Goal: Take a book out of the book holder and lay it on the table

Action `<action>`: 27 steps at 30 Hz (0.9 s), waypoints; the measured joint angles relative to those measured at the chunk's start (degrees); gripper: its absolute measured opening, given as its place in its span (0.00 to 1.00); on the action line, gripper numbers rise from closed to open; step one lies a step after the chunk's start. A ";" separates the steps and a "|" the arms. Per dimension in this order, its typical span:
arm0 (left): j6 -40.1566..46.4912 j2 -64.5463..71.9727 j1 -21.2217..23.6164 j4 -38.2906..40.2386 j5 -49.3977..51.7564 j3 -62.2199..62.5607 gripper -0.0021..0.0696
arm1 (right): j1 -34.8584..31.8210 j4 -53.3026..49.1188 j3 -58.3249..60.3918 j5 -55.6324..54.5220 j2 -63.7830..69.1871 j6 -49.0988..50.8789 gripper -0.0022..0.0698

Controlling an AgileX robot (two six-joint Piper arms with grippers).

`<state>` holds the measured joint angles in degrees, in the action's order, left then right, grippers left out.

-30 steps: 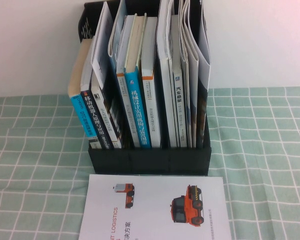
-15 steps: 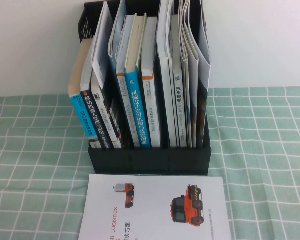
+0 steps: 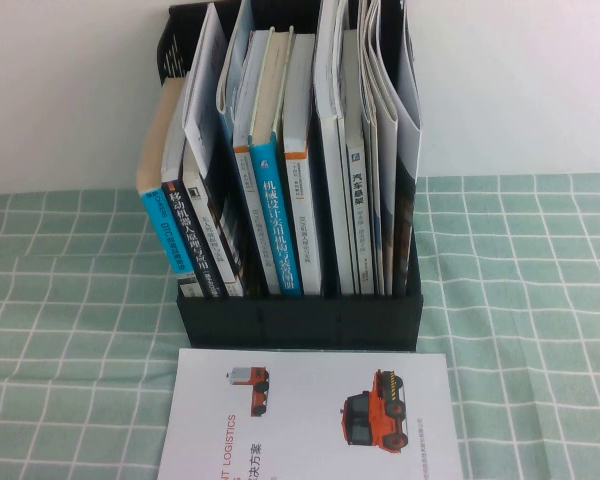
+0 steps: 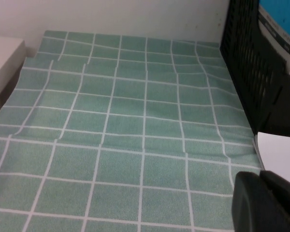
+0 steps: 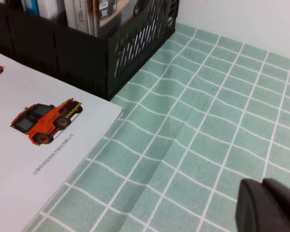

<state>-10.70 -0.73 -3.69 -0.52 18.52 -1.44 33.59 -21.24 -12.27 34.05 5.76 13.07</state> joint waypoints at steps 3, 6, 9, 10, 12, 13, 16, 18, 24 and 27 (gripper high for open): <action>0.00 0.00 0.00 -0.05 0.00 0.00 0.03 | 0.00 0.00 0.00 0.00 0.00 0.00 0.04; 0.28 0.00 0.00 -0.52 0.58 0.00 0.03 | 0.00 0.00 0.00 0.00 0.00 0.00 0.04; 3.39 0.00 0.00 -0.80 0.71 0.10 0.03 | 0.00 0.00 0.00 0.00 0.00 0.00 0.04; 3.98 0.00 0.00 -0.80 0.81 0.10 0.03 | 0.00 0.00 0.00 0.00 0.00 0.00 0.04; 4.78 0.00 0.00 -0.80 0.81 0.10 0.03 | 0.00 0.00 0.00 0.00 0.00 0.00 0.04; 4.87 0.00 0.00 -0.86 0.81 0.10 0.03 | 0.00 0.00 0.00 0.00 0.00 0.00 0.04; 5.21 0.00 0.00 -0.86 0.81 0.10 0.03 | 0.00 0.00 0.00 0.00 0.00 0.00 0.04; 5.34 0.00 0.00 -0.86 0.81 0.10 0.03 | 0.00 0.00 0.00 0.00 0.00 0.00 0.04; 5.66 0.00 0.00 -0.86 0.81 0.10 0.03 | 0.00 0.00 0.00 0.00 0.00 0.00 0.04; 5.66 0.00 0.00 -0.86 0.81 0.10 0.03 | 0.00 0.00 0.00 0.00 0.00 0.00 0.04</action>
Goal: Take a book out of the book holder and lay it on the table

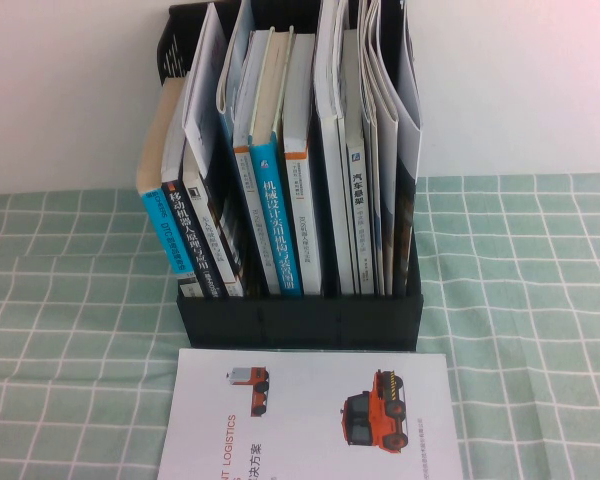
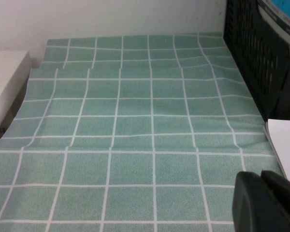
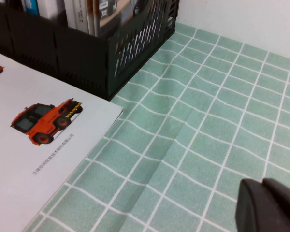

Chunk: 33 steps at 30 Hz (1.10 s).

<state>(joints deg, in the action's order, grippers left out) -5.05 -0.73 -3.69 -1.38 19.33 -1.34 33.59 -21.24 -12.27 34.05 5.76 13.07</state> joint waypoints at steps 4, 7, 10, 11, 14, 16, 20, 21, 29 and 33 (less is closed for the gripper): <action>0.00 0.00 0.00 0.00 0.00 0.00 0.03 | 0.00 0.00 0.38 -0.23 0.00 0.00 0.04; 0.00 0.00 0.00 0.00 0.00 0.00 0.03 | -0.83 0.44 1.51 -0.23 -0.13 1.24 0.04; 0.00 0.00 0.00 0.00 0.00 0.00 0.03 | -5.28 3.48 1.76 -0.23 -0.95 1.51 0.04; 0.00 0.00 0.00 0.00 0.00 0.00 0.03 | -7.64 4.78 1.88 -0.23 -1.41 0.51 0.04; 0.00 0.00 0.00 0.00 0.00 0.00 0.03 | -15.03 6.67 2.81 -2.91 -2.80 -3.79 0.04; 0.00 0.00 0.00 0.00 0.00 0.00 0.03 | -20.18 7.94 4.22 -5.15 -4.01 -6.08 0.04; 0.00 0.00 0.00 0.00 0.00 0.00 0.03 | -27.89 10.08 8.30 -9.84 -6.20 -8.57 0.04; 0.00 0.00 0.00 0.00 0.00 0.00 0.03 | -29.19 10.76 9.41 -10.79 -6.34 -9.02 0.04; 0.00 0.00 0.00 0.00 0.22 0.00 0.03 | -32.98 13.93 13.58 -12.73 -6.34 -14.05 0.04; 0.00 0.00 0.00 0.00 0.22 0.00 0.03 | -33.07 14.03 13.67 -13.09 -6.34 -15.70 0.04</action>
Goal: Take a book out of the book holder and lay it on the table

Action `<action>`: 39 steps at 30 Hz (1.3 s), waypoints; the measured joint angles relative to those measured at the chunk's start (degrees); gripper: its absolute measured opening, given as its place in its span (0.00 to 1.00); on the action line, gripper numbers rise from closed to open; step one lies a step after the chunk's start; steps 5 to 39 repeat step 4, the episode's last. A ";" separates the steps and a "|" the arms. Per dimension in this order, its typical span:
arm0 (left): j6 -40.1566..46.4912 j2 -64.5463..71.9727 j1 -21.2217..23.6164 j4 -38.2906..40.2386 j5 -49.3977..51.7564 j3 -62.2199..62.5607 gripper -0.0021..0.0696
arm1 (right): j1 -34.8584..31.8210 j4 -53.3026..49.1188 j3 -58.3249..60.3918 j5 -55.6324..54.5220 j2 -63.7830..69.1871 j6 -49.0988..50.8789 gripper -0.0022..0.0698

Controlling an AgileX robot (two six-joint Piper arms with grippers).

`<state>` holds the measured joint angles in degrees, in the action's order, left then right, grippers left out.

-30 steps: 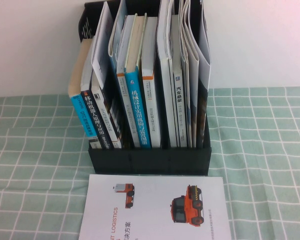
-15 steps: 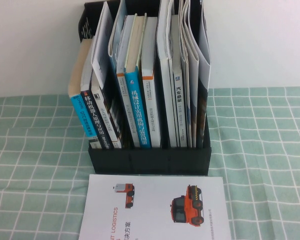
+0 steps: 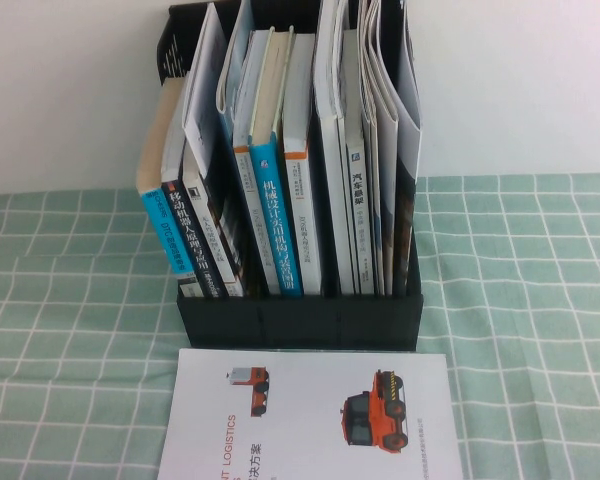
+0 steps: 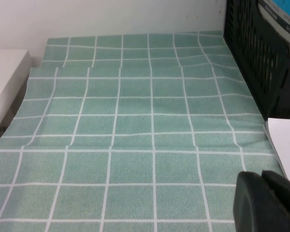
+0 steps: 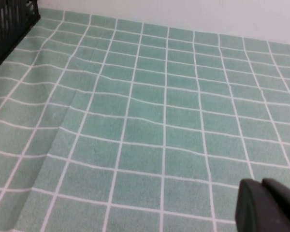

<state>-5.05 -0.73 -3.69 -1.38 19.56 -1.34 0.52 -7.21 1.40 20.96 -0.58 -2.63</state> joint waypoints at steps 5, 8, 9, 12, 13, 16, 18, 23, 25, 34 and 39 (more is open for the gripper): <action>0.00 0.00 0.00 0.00 0.00 0.00 0.03 | 0.00 0.00 0.00 0.00 0.00 -0.42 0.04; 0.00 0.00 0.00 0.00 0.00 0.00 0.03 | 0.00 0.00 0.00 0.00 0.00 -0.42 0.04; 0.00 0.00 0.00 0.00 0.00 0.00 0.03 | 0.00 0.00 0.00 0.00 0.00 -0.42 0.04; 0.00 0.00 0.00 0.00 0.00 0.00 0.03 | 0.00 0.00 0.00 0.00 0.00 -0.42 0.04; 0.00 0.00 0.00 0.00 0.00 0.00 0.03 | 0.00 0.00 0.00 0.00 0.00 -0.42 0.04; 0.00 0.00 0.00 0.00 0.00 0.00 0.03 | 0.00 0.00 0.00 0.00 0.00 -0.42 0.04; 0.00 0.00 0.00 0.00 0.00 0.00 0.03 | 0.00 0.00 0.00 0.00 0.00 -0.42 0.04; 0.00 0.00 0.00 0.00 0.00 0.00 0.03 | 0.00 0.00 0.00 0.00 0.00 -0.42 0.04; 0.00 0.00 0.00 0.00 0.00 0.00 0.03 | 0.00 0.00 0.00 0.00 0.00 -0.42 0.04; 0.00 0.00 0.00 0.00 0.00 0.00 0.03 | 0.00 0.00 0.00 0.00 0.00 -0.42 0.04; 0.00 0.00 0.00 0.00 0.00 0.00 0.03 | 0.00 0.00 0.00 0.00 0.00 -0.42 0.04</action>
